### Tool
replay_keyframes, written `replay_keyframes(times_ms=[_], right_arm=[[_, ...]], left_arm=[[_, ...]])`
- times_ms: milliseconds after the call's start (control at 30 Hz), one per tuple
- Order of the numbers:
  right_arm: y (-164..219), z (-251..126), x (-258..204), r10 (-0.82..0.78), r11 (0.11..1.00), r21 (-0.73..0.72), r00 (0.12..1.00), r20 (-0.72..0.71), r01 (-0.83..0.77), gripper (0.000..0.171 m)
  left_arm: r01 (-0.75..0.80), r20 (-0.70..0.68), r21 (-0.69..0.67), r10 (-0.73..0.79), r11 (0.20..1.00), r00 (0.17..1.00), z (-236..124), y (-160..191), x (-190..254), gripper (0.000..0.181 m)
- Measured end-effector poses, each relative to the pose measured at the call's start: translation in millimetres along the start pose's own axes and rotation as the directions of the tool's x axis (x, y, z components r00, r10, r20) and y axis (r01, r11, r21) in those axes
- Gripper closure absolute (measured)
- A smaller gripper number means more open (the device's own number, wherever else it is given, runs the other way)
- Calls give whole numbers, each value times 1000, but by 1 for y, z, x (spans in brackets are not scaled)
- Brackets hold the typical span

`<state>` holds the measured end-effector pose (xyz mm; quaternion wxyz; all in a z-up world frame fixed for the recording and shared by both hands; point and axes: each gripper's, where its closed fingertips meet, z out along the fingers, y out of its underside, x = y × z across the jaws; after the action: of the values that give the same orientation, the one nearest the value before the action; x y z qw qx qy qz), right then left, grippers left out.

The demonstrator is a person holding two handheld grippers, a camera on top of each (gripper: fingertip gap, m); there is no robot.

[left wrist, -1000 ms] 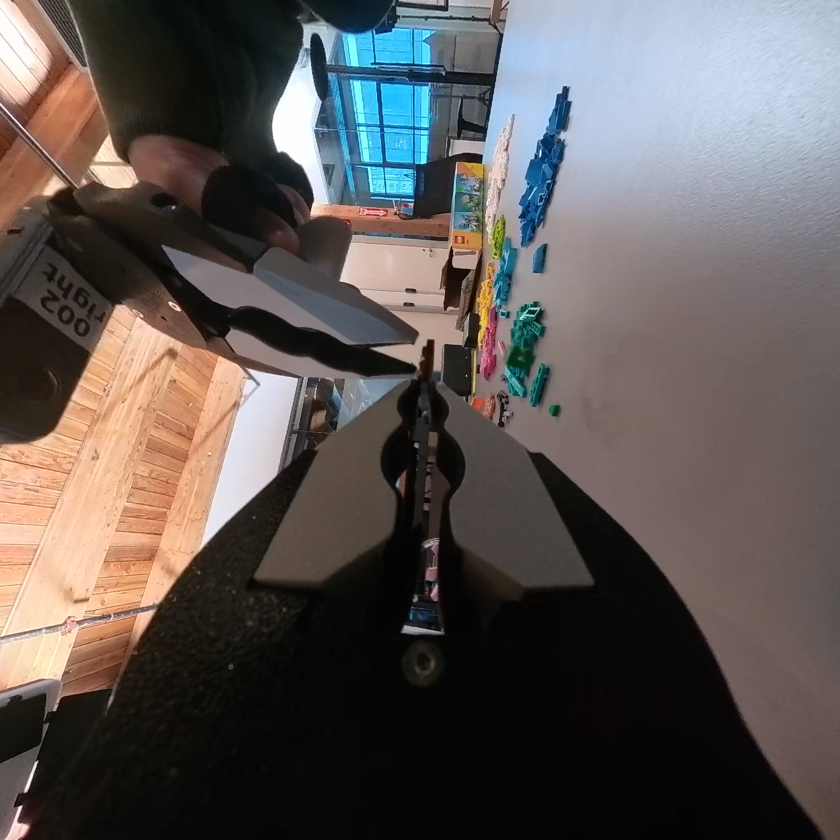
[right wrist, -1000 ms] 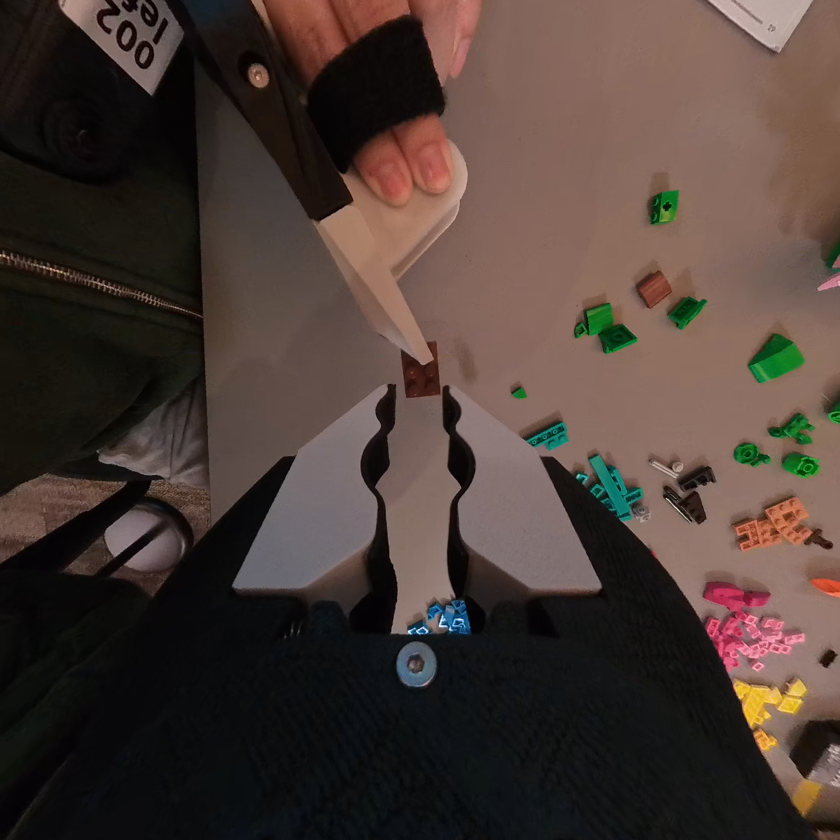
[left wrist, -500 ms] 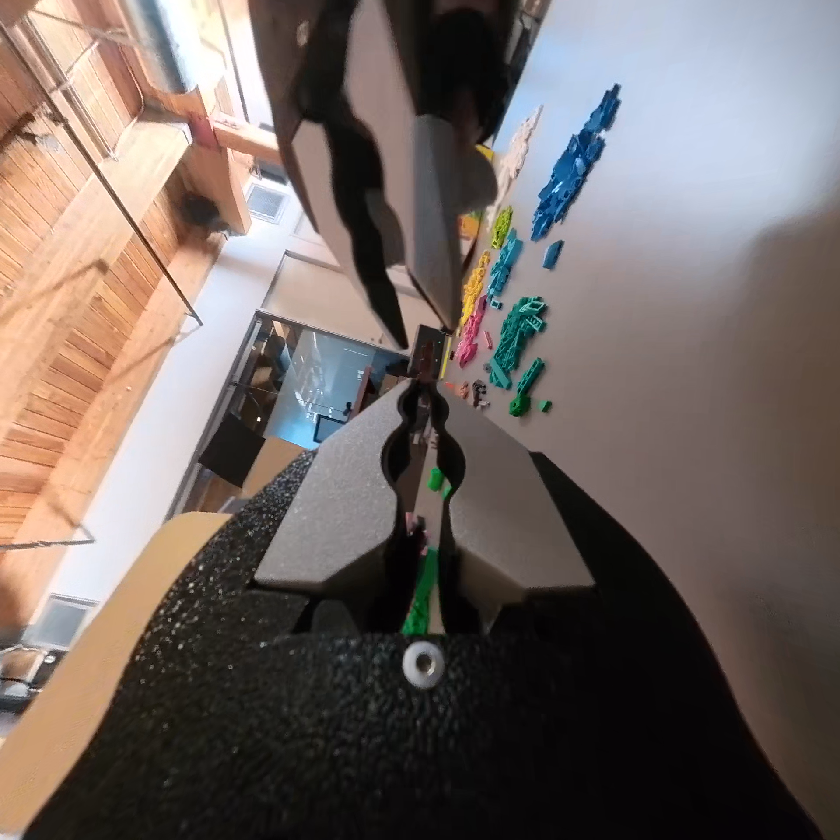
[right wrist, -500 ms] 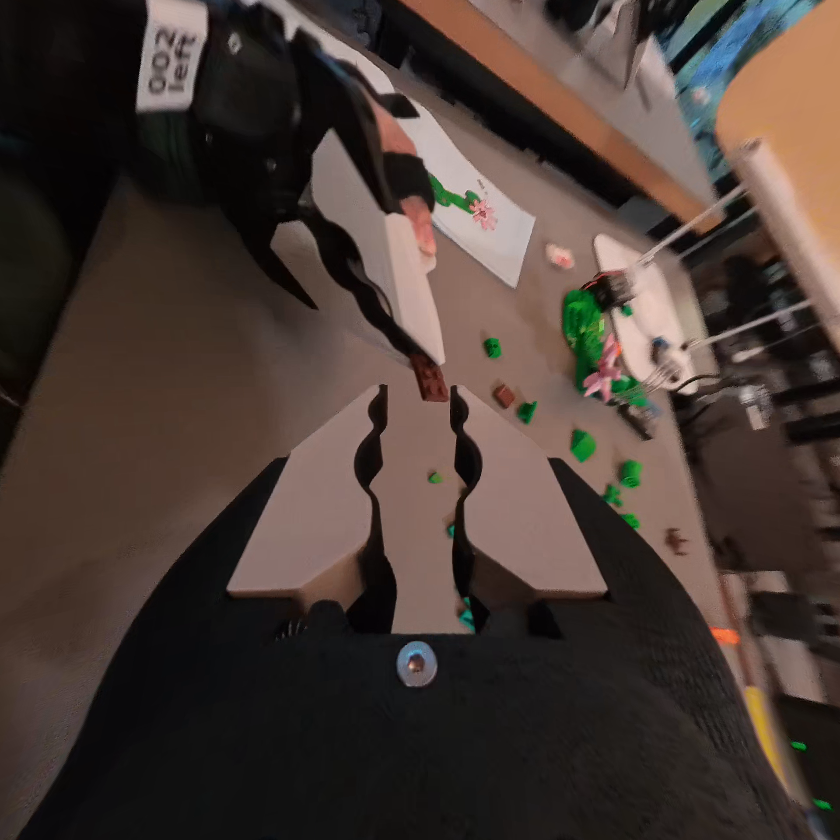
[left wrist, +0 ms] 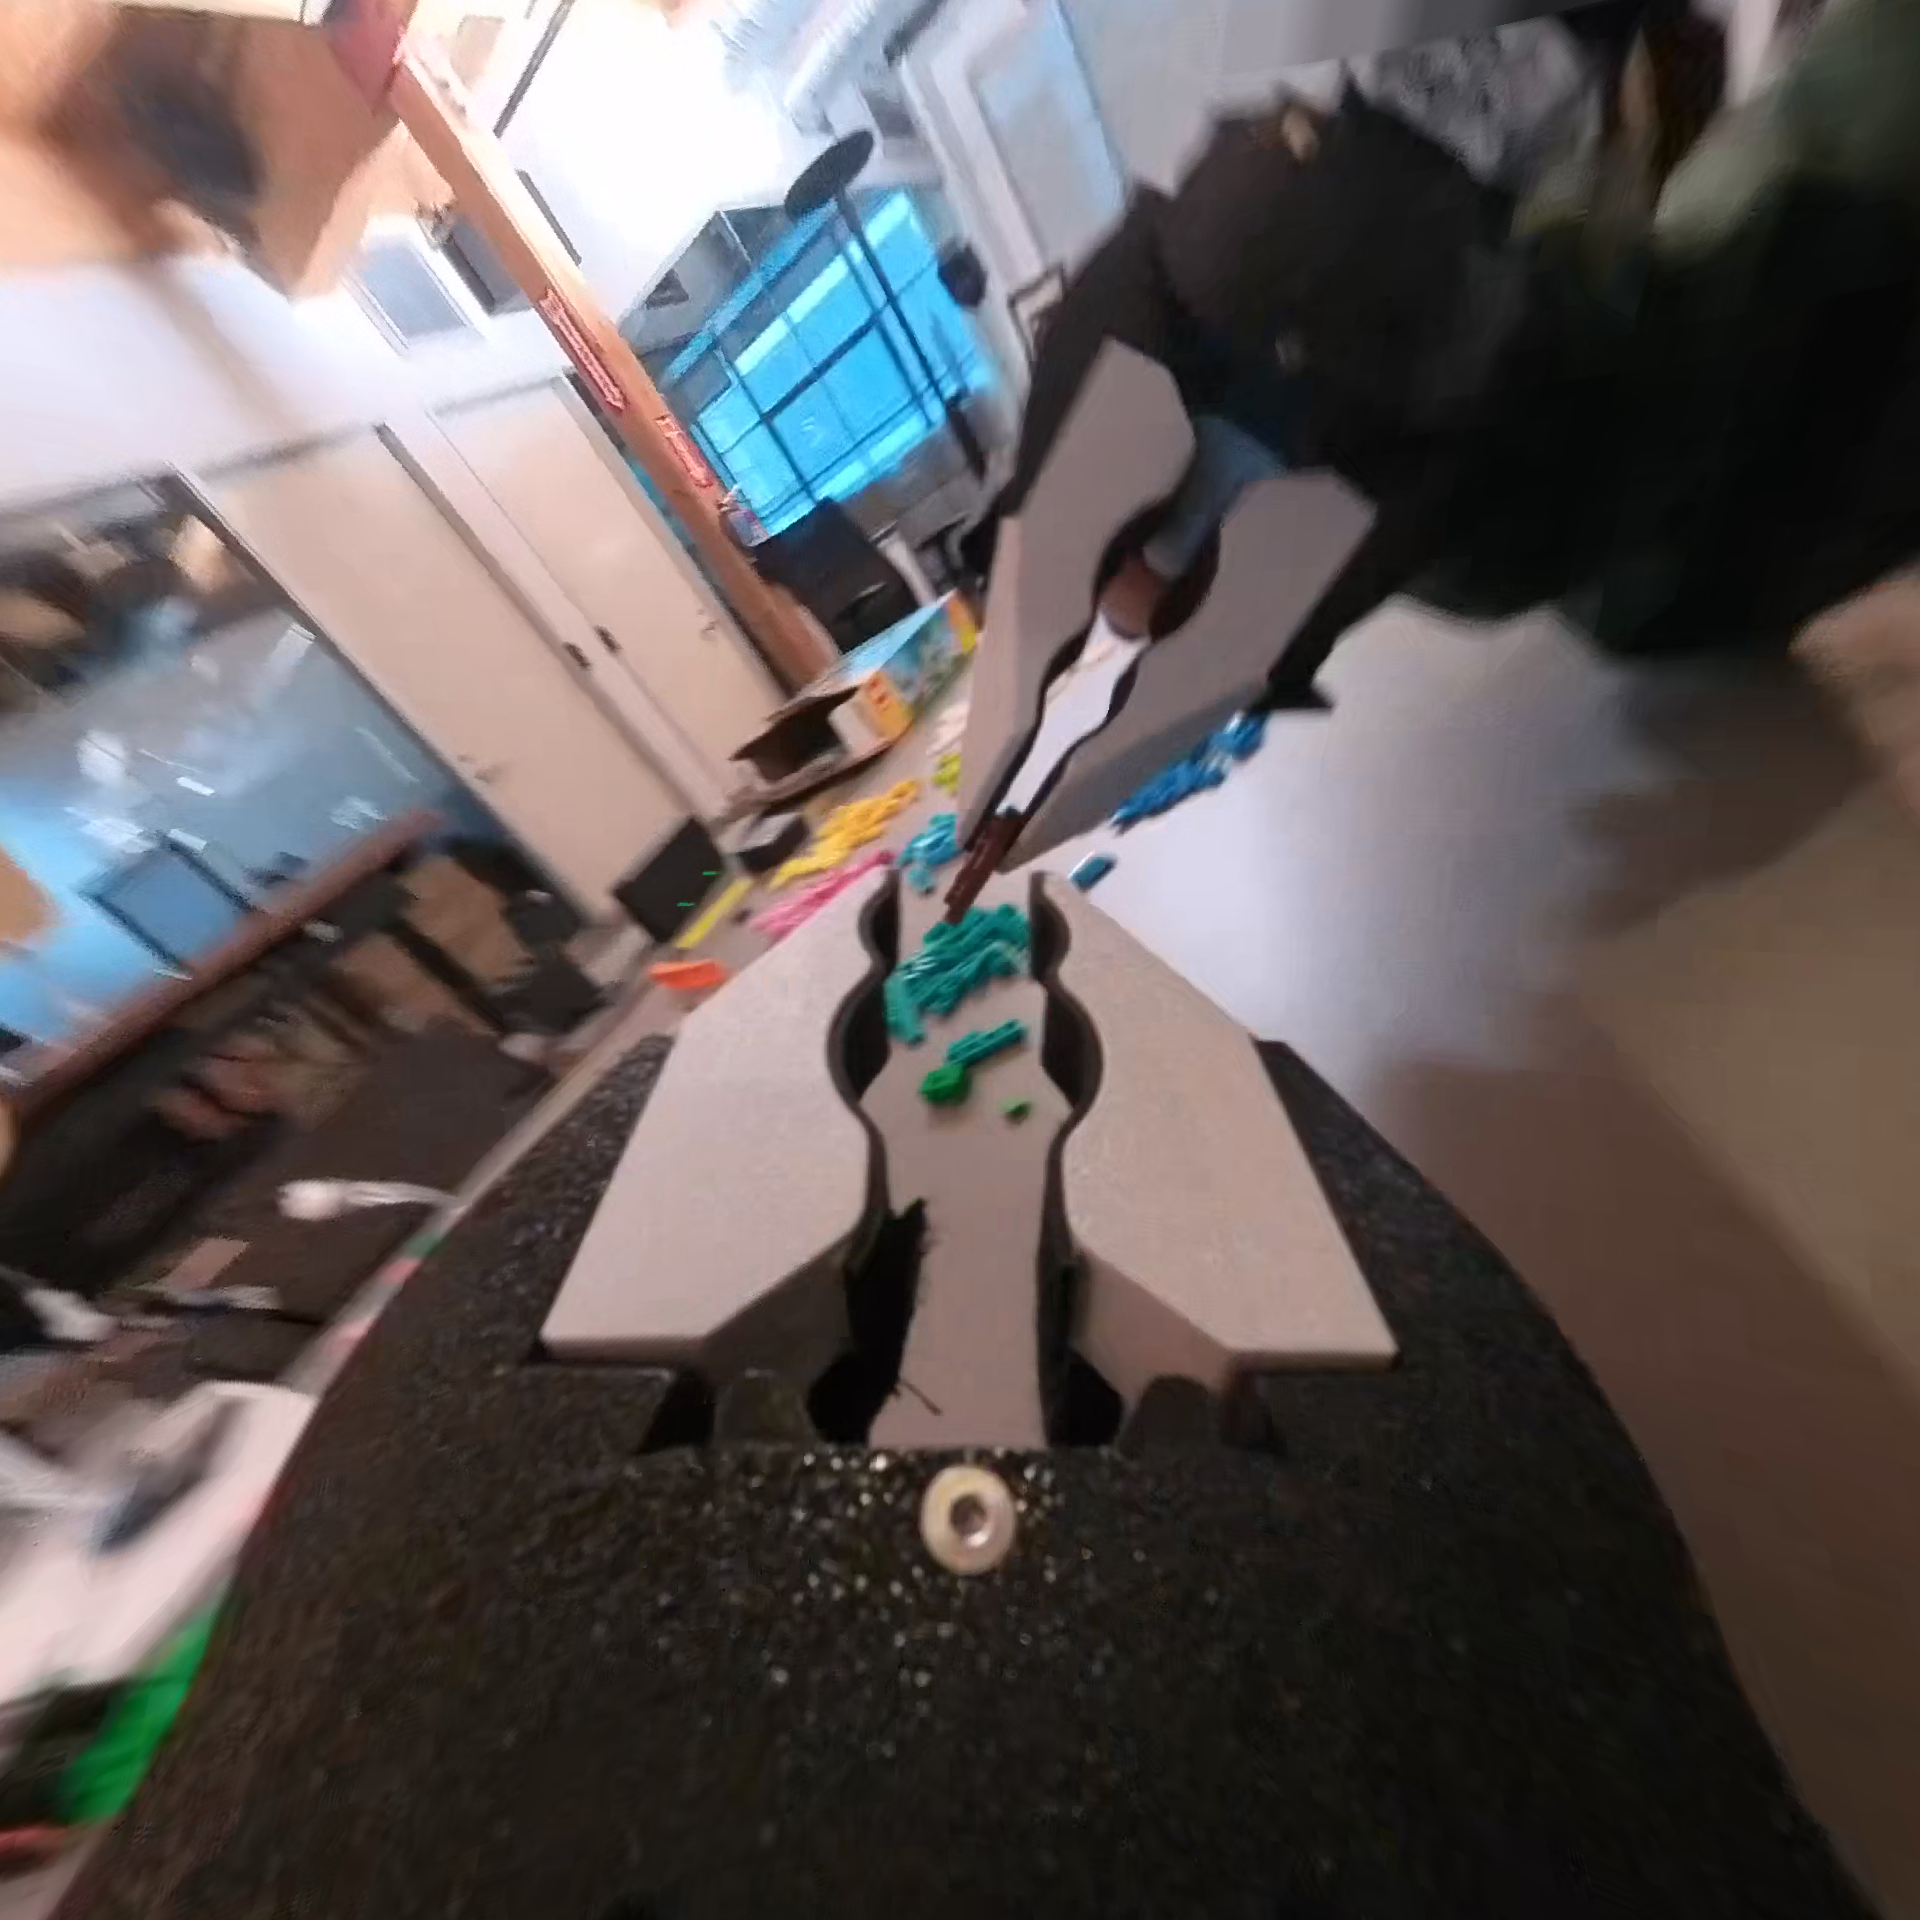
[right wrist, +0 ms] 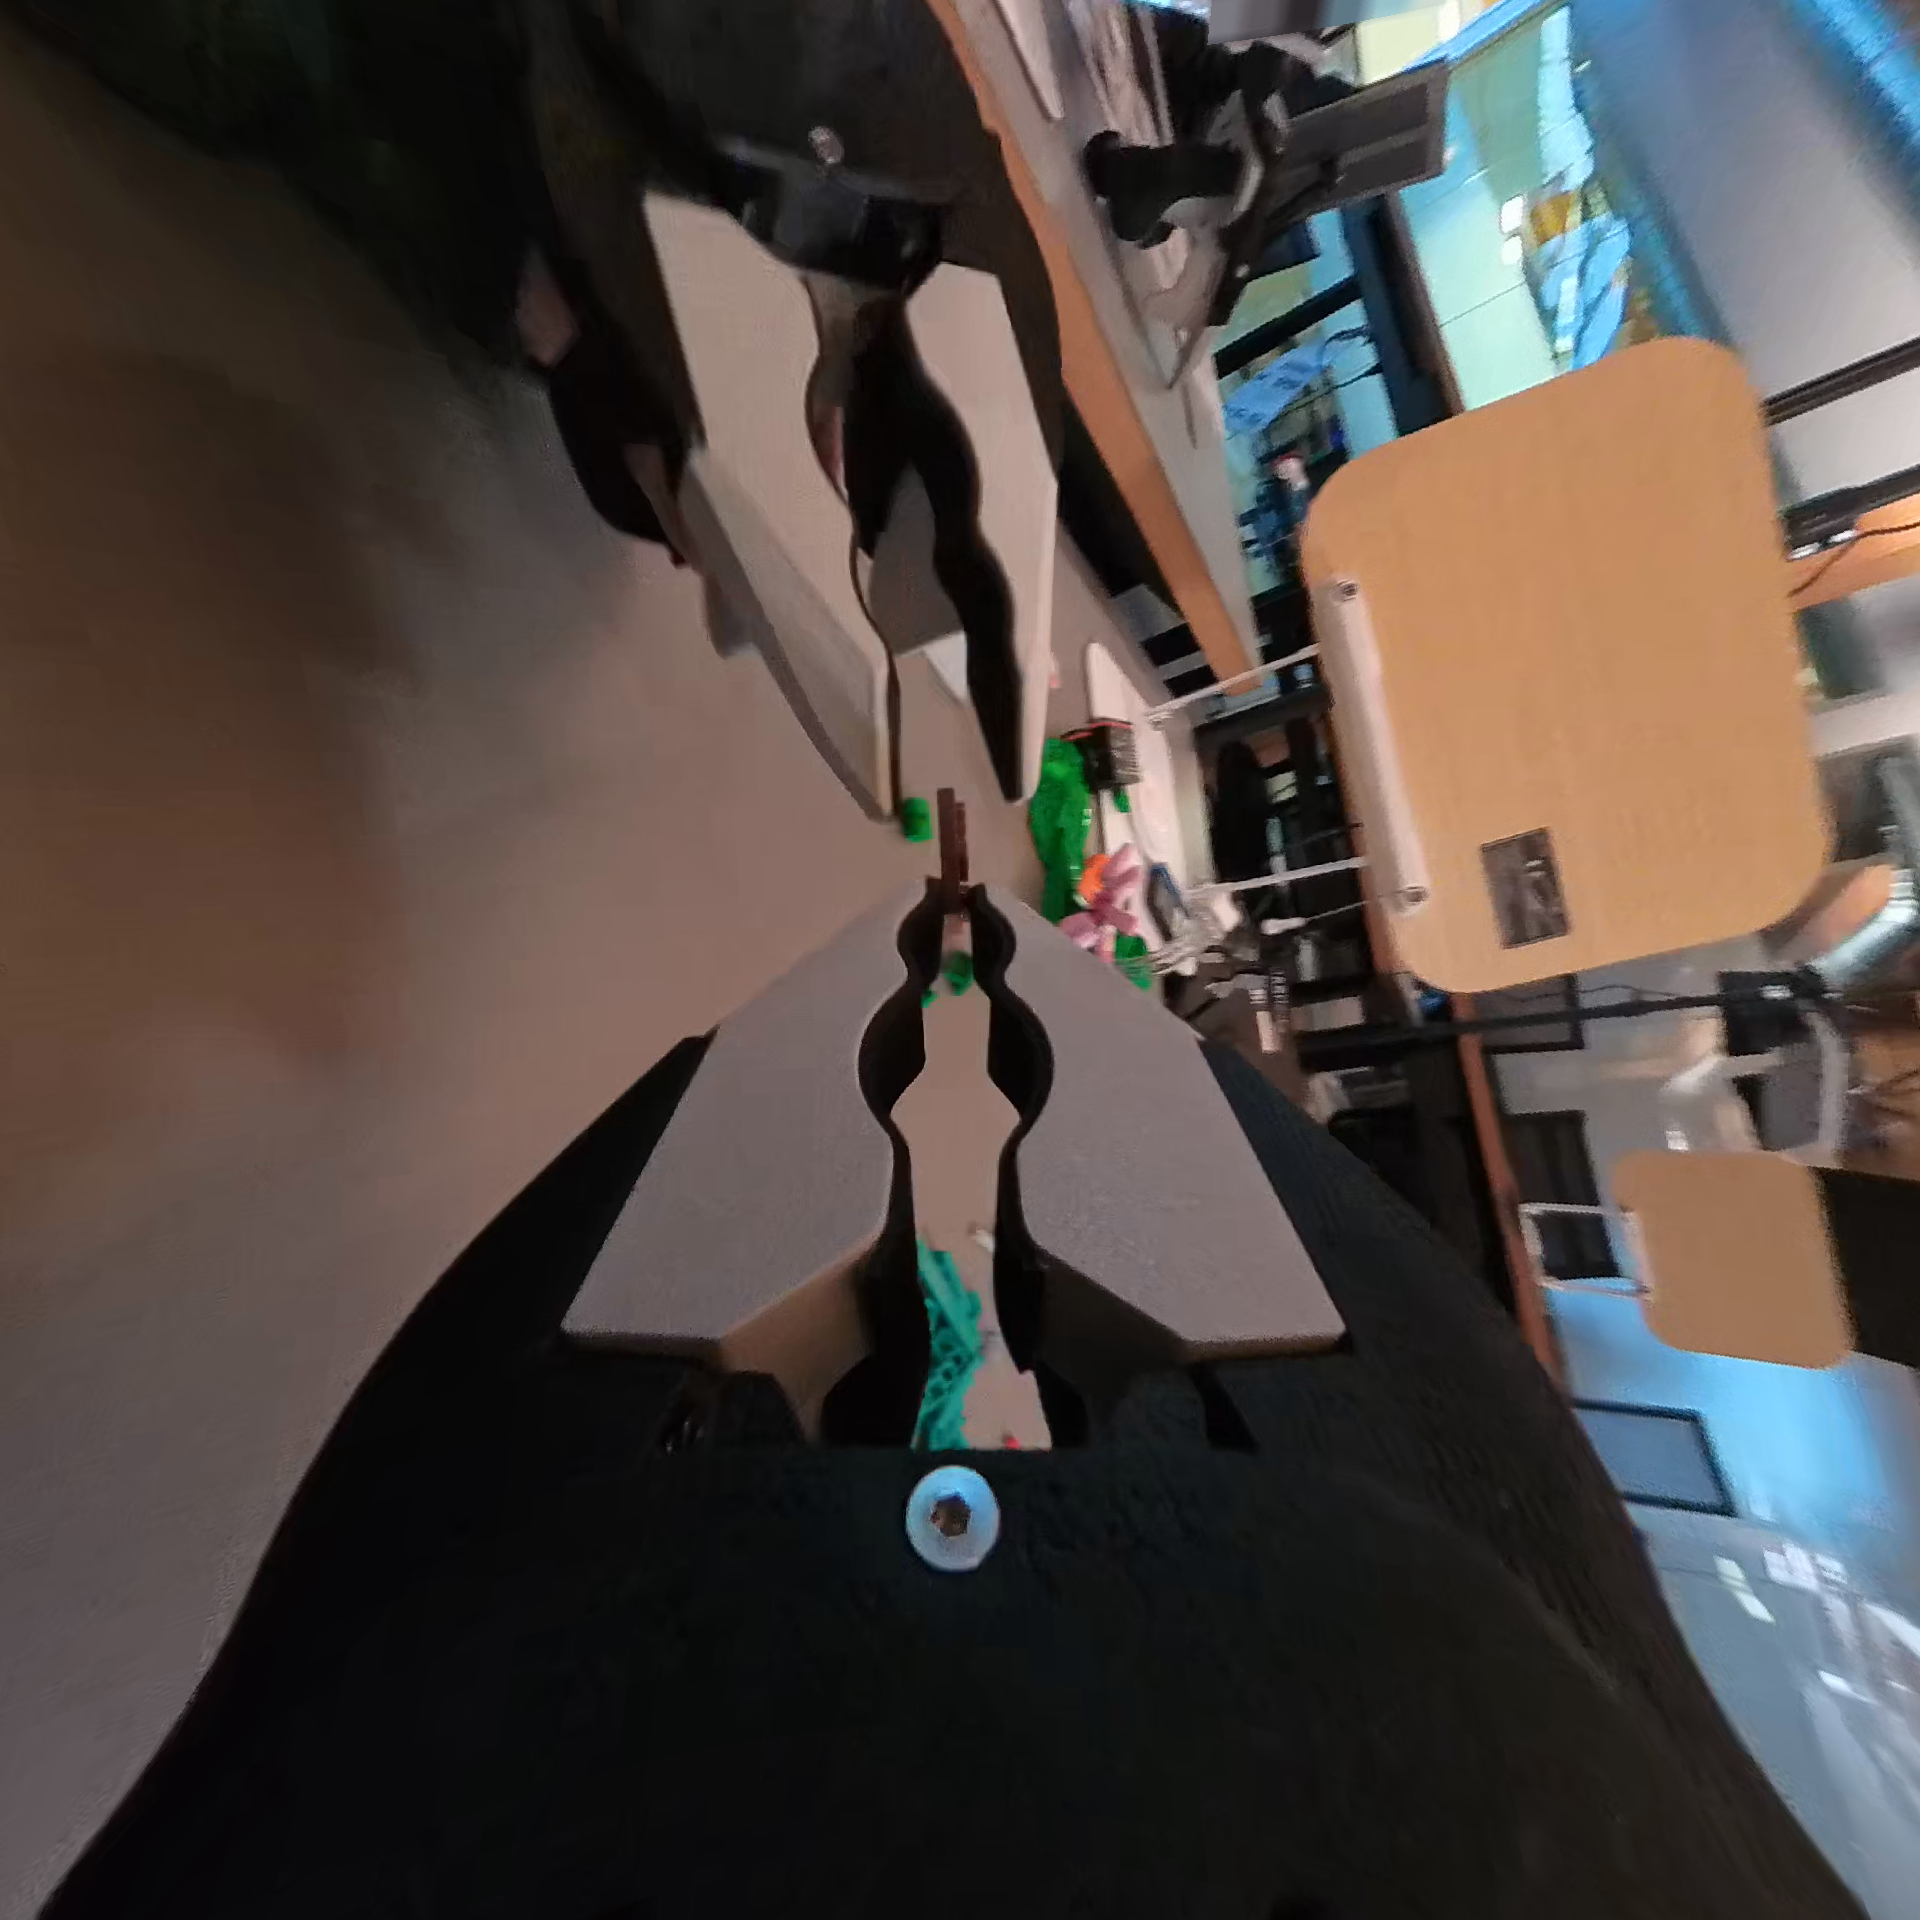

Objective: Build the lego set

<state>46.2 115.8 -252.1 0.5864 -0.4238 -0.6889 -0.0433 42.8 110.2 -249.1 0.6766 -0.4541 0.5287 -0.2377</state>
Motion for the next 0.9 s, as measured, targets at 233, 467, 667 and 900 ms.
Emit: replay_keyframes(times_ms=[233, 467, 667, 900], right_arm=[[-9, -3, 9, -199, 980, -5, 971, -134, 200, 168], [-12, 0, 4, -325, 946, -39, 935, -143, 323, 168], [-10, 1, 1, -331, 944, -46, 933, -139, 328, 168], [63, 8, -1, 437, 895, -190, 877, 199, -403, 150]], left_arm=[[537, -224, 17, -521, 843, 824, -2, -5, 3, 150], [640, -272, 16, -612, 768, 742, -3, -7, 1, 166], [623, -250, -13, -605, 782, 756, -1, -2, 3, 167], [541, -143, -69, -545, 838, 826, -2, 16, -8, 168]])
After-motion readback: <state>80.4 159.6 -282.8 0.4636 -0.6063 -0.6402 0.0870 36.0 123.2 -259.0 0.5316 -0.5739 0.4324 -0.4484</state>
